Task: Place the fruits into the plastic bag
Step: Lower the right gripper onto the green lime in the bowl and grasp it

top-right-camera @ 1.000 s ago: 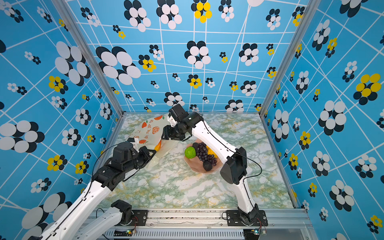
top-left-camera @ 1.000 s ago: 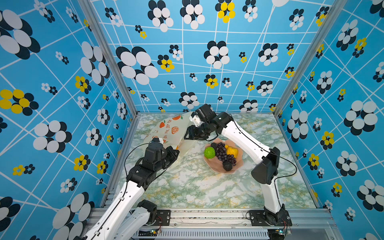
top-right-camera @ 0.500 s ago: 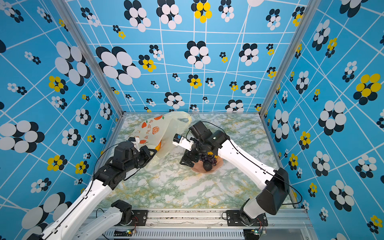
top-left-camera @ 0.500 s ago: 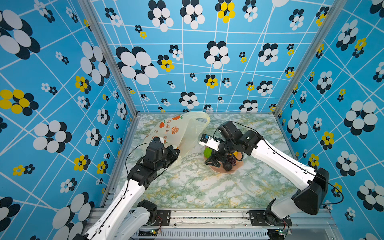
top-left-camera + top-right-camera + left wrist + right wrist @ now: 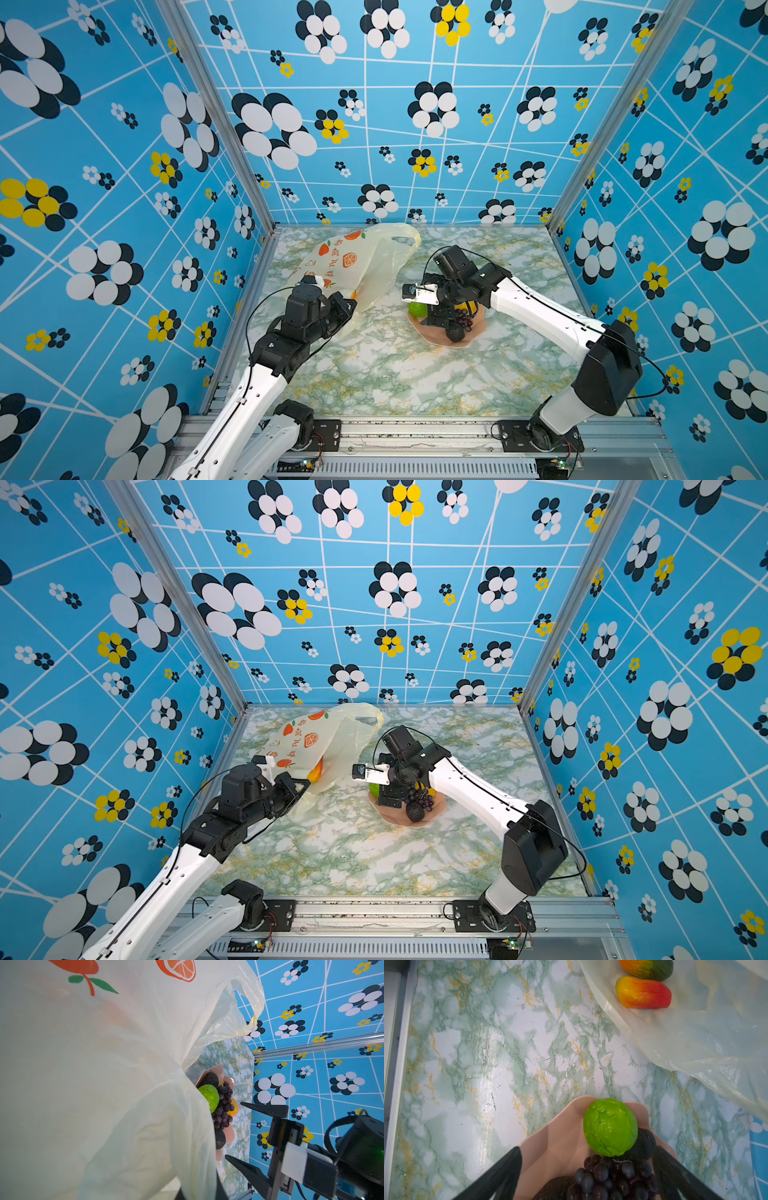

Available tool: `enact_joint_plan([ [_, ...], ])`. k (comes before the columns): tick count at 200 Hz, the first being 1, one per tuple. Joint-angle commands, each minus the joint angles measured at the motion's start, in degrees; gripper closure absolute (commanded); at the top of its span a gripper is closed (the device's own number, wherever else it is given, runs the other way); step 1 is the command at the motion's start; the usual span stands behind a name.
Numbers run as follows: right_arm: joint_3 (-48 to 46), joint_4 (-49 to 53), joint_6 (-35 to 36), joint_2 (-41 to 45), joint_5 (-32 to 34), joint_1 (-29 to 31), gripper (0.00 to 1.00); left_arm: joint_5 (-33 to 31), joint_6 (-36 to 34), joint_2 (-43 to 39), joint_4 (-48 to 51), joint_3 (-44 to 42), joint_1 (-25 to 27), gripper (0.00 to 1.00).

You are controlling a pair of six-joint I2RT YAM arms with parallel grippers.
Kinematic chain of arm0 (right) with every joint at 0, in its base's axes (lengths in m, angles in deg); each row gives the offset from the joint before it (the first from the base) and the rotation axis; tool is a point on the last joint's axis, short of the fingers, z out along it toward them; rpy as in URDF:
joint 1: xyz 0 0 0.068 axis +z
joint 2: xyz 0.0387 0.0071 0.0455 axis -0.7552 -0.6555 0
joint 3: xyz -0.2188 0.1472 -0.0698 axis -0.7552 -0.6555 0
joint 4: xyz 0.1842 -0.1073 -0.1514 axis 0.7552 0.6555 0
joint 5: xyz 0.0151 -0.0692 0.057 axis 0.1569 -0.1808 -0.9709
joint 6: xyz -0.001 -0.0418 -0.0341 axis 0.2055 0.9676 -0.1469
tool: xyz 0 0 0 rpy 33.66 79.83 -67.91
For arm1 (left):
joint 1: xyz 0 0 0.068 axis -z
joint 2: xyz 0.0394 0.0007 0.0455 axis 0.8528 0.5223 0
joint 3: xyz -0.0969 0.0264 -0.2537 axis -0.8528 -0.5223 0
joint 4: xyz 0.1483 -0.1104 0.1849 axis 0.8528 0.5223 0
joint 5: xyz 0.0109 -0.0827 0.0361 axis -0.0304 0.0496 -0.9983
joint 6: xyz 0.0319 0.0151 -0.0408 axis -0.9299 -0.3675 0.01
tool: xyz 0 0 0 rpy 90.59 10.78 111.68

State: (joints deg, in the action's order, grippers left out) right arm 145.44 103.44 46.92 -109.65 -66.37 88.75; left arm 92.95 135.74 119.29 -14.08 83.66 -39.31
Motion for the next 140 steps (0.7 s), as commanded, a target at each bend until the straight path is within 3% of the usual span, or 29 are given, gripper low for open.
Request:
enact_joint_plan([
  [1, 2.96, 1.10, 3.24, -2.96, 1.65, -0.02, 0.01, 1.07, -1.28, -1.49, 2.03, -1.18, -0.93, 1.00],
  [50, 6.46, 0.75, 5.28, -8.44, 4.97, -0.39, 0.01, 1.95, -1.43, -1.34, 2.87, -0.86, -1.64, 1.00],
  [140, 11.70, 7.23, 6.11, -14.63, 3.01, -2.03, 0.02, 2.32, -1.98, -0.97, 3.95, -0.39, -3.17, 1.00],
])
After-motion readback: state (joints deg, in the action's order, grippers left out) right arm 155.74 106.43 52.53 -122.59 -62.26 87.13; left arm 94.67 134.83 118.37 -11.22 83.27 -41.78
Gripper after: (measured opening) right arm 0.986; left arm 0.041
